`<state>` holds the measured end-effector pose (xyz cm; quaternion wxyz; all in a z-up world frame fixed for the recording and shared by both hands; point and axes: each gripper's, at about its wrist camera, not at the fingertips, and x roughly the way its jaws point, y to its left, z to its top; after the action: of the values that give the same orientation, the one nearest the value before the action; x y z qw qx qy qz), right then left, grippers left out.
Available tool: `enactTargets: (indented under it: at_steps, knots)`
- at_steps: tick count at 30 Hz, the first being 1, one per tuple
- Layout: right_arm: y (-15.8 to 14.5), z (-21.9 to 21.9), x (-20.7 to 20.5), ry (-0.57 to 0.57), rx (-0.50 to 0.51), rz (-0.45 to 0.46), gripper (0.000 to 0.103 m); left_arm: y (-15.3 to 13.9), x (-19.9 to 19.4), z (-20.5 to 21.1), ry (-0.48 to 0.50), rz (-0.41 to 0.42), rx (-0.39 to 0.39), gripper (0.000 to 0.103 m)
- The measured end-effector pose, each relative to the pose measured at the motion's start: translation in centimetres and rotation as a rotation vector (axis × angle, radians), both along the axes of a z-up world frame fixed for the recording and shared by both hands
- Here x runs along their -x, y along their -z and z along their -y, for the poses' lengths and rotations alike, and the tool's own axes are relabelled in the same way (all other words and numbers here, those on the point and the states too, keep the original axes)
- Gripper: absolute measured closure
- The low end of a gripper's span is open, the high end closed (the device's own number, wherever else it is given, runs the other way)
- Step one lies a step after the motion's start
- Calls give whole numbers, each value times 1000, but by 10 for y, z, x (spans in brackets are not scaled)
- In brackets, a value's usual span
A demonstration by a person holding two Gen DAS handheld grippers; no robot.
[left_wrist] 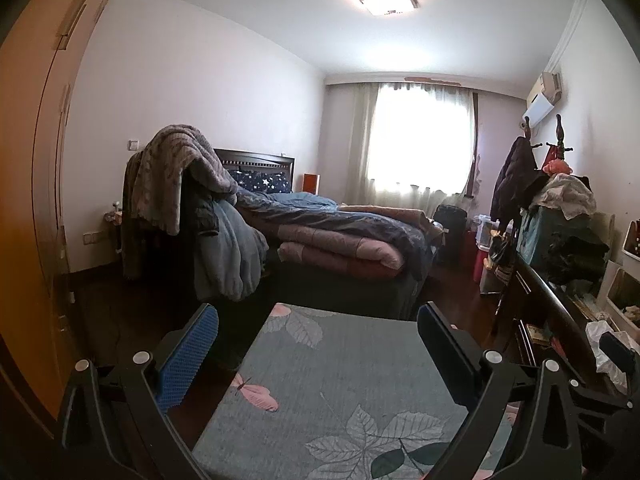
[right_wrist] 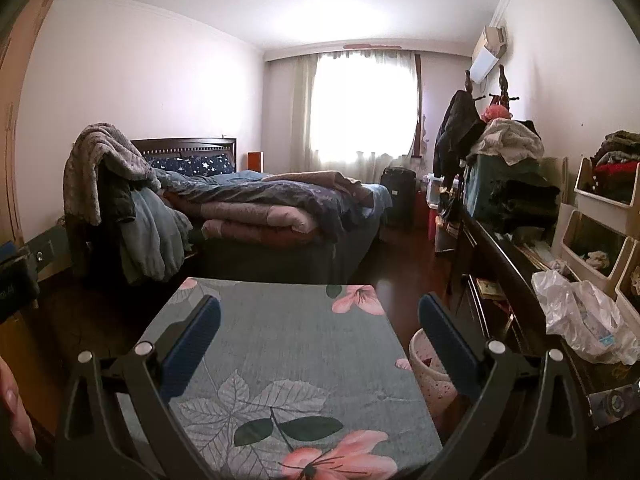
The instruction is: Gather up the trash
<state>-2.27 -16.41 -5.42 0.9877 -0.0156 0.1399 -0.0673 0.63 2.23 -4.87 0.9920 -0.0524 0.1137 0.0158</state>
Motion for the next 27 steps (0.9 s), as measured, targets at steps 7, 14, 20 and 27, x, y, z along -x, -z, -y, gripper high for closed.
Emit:
enactTargets:
  at_steps: [7,14,20,27]
  knots:
    - [-2,3,5,14,3,8,3,-1,1,2,17,1,-3,4]
    - [-1,6,5,24,1,6,3,-2,1,5,24,2,-6,4]
    - [-1,5,5,21,1,2,3,-4,1,7,32,5,-10,4]
    - [0,5,5,25,1,2,3,-1,-4,10,44,-8,-19,4]
